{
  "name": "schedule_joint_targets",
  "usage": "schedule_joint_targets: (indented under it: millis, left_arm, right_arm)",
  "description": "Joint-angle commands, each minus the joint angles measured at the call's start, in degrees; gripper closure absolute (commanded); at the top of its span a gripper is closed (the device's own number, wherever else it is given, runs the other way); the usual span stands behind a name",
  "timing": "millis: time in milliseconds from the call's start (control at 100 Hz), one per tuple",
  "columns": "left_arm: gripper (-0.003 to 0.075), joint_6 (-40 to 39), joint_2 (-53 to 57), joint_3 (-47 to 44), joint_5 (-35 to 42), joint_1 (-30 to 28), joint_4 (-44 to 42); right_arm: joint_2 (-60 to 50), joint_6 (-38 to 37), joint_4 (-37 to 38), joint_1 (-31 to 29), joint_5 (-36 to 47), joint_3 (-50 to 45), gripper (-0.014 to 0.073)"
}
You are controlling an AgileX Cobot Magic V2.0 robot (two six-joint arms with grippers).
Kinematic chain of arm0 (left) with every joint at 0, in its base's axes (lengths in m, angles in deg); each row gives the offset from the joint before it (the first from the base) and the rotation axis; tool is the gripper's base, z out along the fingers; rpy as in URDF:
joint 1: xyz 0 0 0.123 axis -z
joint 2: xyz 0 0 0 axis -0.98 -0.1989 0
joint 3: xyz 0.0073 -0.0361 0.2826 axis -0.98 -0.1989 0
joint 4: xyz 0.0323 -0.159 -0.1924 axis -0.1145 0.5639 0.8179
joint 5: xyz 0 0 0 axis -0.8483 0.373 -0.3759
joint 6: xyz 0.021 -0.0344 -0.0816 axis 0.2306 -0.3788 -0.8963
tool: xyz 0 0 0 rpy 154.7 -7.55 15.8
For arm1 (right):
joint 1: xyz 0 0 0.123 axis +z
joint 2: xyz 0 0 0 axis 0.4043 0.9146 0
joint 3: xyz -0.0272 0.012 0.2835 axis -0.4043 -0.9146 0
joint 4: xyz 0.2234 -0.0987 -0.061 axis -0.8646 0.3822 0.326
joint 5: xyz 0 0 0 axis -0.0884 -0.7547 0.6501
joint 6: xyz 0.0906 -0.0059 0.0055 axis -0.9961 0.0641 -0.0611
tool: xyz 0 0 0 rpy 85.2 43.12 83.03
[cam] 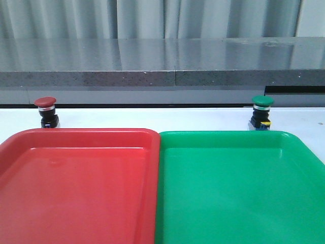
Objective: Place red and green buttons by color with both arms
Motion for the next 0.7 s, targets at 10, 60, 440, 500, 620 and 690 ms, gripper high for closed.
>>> schedule_joint_targets:
  millis: [10, 60, 440, 500, 620, 690]
  left_arm:
    - [0.0741, 0.18, 1.76, -0.72, 5.21, -0.21, -0.09]
    - [0.0741, 0.18, 1.76, -0.72, 5.21, -0.21, -0.09]
    - [0.0741, -0.62, -0.2, 9.03, 8.82, -0.21, 0.94]
    - [0.0741, -0.62, -2.02, 12.23, 7.33, -0.21, -0.07]
    - [0.0741, -0.4, -7.27, 19.12, 6.09, -0.21, -0.08]
    - [0.0741, 0.3, -11.23, 23.23, 5.71, -0.21, -0.08]
  right_arm:
    - [-0.21, 0.23, 0.34, -0.02, 4.44, 1.09, 0.0651]
    - [-0.21, 0.23, 0.34, -0.02, 4.4, 1.09, 0.0651]
    - [-0.21, 0.23, 0.34, -0.02, 4.4, 1.09, 0.0651]
    - [-0.21, 0.23, 0.34, -0.02, 4.4, 1.09, 0.0651]
    - [-0.21, 0.23, 0.34, -0.02, 4.4, 1.09, 0.0651]
    - [-0.21, 0.23, 0.34, -0.02, 4.4, 1.09, 0.0651]
